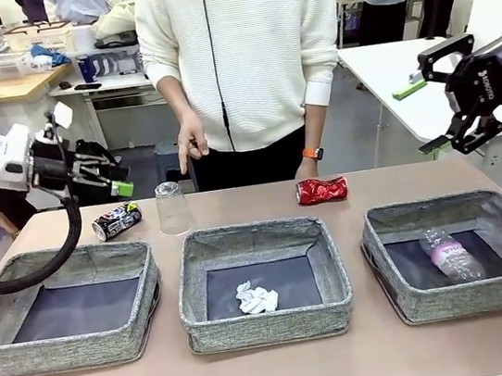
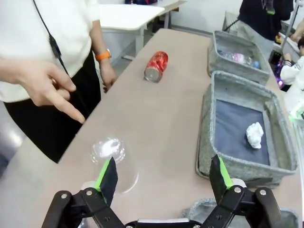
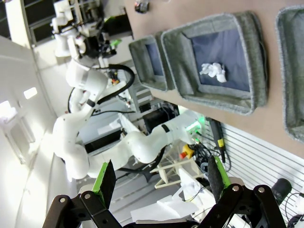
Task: Sort the waste into the appropriate baskets.
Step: Pick up the waste item pointed out by the person.
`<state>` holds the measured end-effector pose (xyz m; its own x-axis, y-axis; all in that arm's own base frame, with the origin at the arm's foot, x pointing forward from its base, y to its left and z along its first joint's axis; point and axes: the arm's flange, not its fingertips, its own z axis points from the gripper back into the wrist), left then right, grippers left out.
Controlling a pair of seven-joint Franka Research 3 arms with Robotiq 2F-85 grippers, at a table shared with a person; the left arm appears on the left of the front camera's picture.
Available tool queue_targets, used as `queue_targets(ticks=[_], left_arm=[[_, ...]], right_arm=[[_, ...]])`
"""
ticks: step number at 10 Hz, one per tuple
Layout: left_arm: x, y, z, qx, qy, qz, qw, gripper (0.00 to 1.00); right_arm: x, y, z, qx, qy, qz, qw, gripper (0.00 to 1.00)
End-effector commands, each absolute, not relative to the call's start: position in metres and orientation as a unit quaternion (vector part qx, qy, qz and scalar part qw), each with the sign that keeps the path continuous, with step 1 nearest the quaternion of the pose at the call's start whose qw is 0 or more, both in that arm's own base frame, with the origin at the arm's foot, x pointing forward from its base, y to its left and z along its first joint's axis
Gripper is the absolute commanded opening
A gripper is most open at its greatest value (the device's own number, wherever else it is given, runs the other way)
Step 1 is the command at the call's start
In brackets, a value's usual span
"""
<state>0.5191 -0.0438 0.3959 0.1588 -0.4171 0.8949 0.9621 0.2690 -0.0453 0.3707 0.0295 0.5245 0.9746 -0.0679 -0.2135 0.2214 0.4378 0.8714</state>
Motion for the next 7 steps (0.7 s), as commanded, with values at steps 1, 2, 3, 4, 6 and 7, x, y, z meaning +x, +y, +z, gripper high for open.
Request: queue_targets(ticks=[1,2,3,4,6,7], left_arm=[[0.555,-0.051,0.370,-0.327,-0.386,-0.514,0.693,1.00],[0.563,-0.053,0.363,-0.315,-0.393,-0.515,0.694,1.00],[0.572,-0.056,0.357,-0.319,-0.388,-0.519,0.691,1.00],[0.581,-0.060,0.348,-0.318,-0.380,-0.523,0.694,1.00],[0.598,-0.067,0.332,-0.308,-0.381,-0.530,0.692,1.00],[0.606,-0.070,0.322,-0.302,-0.371,-0.528,0.701,1.00]], right_arm=[[0.371,0.026,0.525,0.524,0.069,-0.072,0.846,1.00],[0.371,0.026,0.525,0.524,0.069,-0.072,0.846,1.00],[0.371,0.026,0.525,0.524,0.069,-0.072,0.846,1.00],[0.371,0.026,0.525,0.524,0.069,-0.072,0.846,1.00],[0.371,0.026,0.525,0.524,0.069,-0.072,0.846,1.00],[0.371,0.026,0.525,0.524,0.069,-0.072,0.846,1.00]])
